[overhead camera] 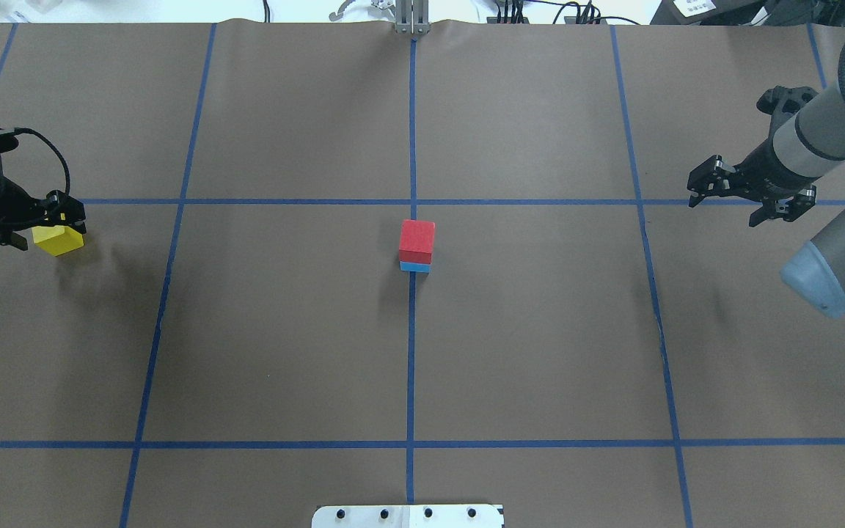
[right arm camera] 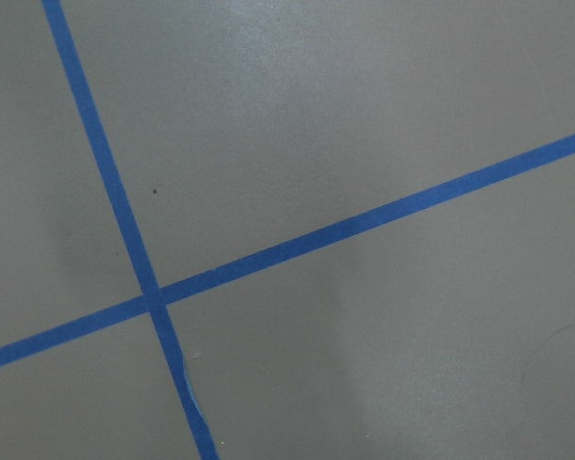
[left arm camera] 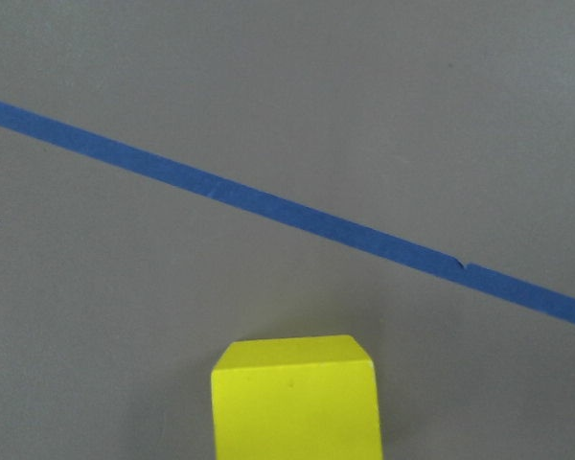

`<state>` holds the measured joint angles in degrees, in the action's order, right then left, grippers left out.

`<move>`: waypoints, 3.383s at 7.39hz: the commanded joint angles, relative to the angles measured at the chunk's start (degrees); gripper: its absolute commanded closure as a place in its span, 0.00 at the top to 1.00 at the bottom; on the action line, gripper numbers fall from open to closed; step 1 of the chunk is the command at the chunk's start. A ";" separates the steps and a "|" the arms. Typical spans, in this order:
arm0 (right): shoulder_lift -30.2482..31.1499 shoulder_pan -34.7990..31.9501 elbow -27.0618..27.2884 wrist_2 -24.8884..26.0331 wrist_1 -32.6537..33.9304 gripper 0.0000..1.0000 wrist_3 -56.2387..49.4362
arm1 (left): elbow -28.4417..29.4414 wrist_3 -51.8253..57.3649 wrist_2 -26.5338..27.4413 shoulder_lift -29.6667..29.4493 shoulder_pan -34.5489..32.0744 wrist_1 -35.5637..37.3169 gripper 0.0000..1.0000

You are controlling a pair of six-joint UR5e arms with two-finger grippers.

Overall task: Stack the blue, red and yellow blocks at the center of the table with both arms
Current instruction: 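Close the left gripper on the yellow cube, then lift the yellow cube with the left gripper and carry it over the stack, then lower the yellow cube onto the red cube with the left gripper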

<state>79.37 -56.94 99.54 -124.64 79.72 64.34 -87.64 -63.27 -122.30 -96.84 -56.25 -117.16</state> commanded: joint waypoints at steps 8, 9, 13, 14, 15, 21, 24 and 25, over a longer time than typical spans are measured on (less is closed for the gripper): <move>-0.35 0.17 -0.05 0.10 0.00 1.00 0.00 | -2.26 0.87 -6.81 -19.03 -0.37 14.35 0.00; -0.35 0.17 -0.22 0.19 0.00 1.00 0.00 | -3.83 2.61 -4.37 -23.87 7.48 18.77 0.00; -0.62 0.60 -1.10 0.10 -0.09 1.00 -0.09 | -3.50 2.19 3.55 -43.22 15.45 34.25 0.00; -0.62 0.61 -1.01 0.10 -0.09 1.00 -0.09 | -2.45 2.01 5.13 -45.52 17.38 34.98 0.00; -0.53 0.61 -1.01 0.10 -0.09 1.00 -0.09 | 0.43 2.10 5.66 -48.07 18.45 35.42 0.00; -0.44 0.61 -0.84 0.10 -0.09 1.00 0.00 | 9.95 2.89 6.72 -53.89 20.82 37.01 0.00; -0.44 0.78 -0.93 0.19 -0.09 1.00 0.00 | 9.95 2.98 6.81 -53.80 21.44 36.92 0.00; -0.44 0.87 -0.93 0.19 -0.09 1.00 0.00 | 9.95 3.07 6.81 -53.80 21.44 36.83 0.00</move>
<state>78.93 -56.17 98.62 -124.46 79.63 64.34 -77.70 -60.28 -115.50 -150.66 -34.92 -80.24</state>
